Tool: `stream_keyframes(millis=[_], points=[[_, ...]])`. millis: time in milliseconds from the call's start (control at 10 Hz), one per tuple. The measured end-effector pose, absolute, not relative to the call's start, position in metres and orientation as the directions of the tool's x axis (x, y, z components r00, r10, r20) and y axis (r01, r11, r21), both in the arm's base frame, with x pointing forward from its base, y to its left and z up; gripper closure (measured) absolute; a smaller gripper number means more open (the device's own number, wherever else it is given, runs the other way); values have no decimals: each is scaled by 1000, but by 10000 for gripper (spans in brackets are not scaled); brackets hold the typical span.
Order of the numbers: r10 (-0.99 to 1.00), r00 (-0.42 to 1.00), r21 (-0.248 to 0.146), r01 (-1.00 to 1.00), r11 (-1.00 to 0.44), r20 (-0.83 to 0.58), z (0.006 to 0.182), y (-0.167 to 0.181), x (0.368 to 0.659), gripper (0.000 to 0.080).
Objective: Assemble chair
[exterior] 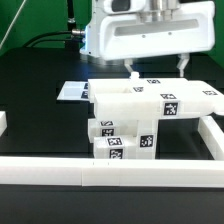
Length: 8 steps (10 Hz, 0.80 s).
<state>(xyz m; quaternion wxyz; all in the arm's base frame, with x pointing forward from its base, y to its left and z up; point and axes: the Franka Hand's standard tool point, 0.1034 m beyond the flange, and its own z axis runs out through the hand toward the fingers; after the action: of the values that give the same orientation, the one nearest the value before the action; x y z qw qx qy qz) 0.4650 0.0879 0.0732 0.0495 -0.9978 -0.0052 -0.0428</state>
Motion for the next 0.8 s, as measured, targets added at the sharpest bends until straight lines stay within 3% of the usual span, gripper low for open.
stream_keyframes(millis=[400, 800], points=[[3, 996, -98, 11, -995, 85, 73, 88, 465, 151], [-174, 984, -121, -169, -978, 36, 67, 163, 443, 151]])
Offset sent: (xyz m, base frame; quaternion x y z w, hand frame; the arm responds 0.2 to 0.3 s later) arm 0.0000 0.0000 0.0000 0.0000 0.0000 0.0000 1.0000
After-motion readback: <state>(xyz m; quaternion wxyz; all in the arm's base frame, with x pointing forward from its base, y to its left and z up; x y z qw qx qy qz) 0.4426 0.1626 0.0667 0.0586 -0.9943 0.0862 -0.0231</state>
